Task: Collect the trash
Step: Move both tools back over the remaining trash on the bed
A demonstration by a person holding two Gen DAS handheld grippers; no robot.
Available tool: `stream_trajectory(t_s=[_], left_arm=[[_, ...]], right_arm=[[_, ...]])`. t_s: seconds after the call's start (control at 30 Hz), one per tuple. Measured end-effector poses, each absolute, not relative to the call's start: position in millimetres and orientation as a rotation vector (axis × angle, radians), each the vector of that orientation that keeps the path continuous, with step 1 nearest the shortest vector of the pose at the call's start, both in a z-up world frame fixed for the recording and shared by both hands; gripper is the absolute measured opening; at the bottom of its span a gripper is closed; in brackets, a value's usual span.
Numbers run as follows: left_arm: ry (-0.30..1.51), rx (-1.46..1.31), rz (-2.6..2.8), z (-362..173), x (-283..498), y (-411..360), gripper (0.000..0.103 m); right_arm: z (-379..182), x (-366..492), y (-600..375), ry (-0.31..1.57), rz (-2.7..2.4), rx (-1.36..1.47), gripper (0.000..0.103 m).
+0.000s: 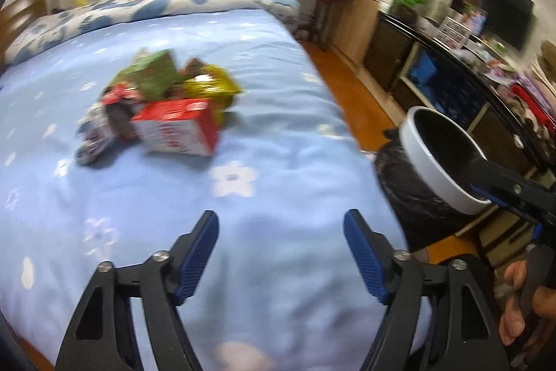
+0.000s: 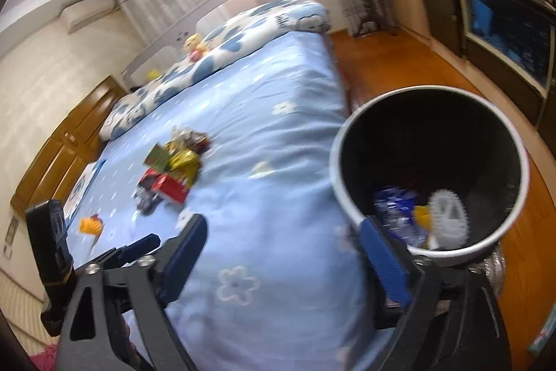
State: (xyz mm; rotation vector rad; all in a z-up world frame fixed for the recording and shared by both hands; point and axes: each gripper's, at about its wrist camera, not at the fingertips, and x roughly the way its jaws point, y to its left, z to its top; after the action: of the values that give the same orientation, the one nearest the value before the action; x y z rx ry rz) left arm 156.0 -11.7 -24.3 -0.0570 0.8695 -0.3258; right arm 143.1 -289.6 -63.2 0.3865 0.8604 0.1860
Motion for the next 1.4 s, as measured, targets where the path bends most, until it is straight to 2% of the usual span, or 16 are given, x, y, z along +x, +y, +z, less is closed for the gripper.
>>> stream_trajectory(t_s=[0.73,1.17,1.33,1.4], left_arm=[[0.884,-0.138,-0.069,-16,149,96,0.078],[0.906,-0.082,-0.074,-29,227,123,0.078],[0.917,-0.02,-0.126,-37,262,122,0.078],[0.93,-0.008,-0.144,-42,272,122,0.078]], right_arm=[[-83,182,-164,0.837,0.446,0.144,0.098],[-95,225,-114,0.832,0.566,0.019,0.096],[-104,246,-100,0.862,0.601,-0.015,0.09],[-108,253,-97,0.871,0.61,-0.025,0.084]])
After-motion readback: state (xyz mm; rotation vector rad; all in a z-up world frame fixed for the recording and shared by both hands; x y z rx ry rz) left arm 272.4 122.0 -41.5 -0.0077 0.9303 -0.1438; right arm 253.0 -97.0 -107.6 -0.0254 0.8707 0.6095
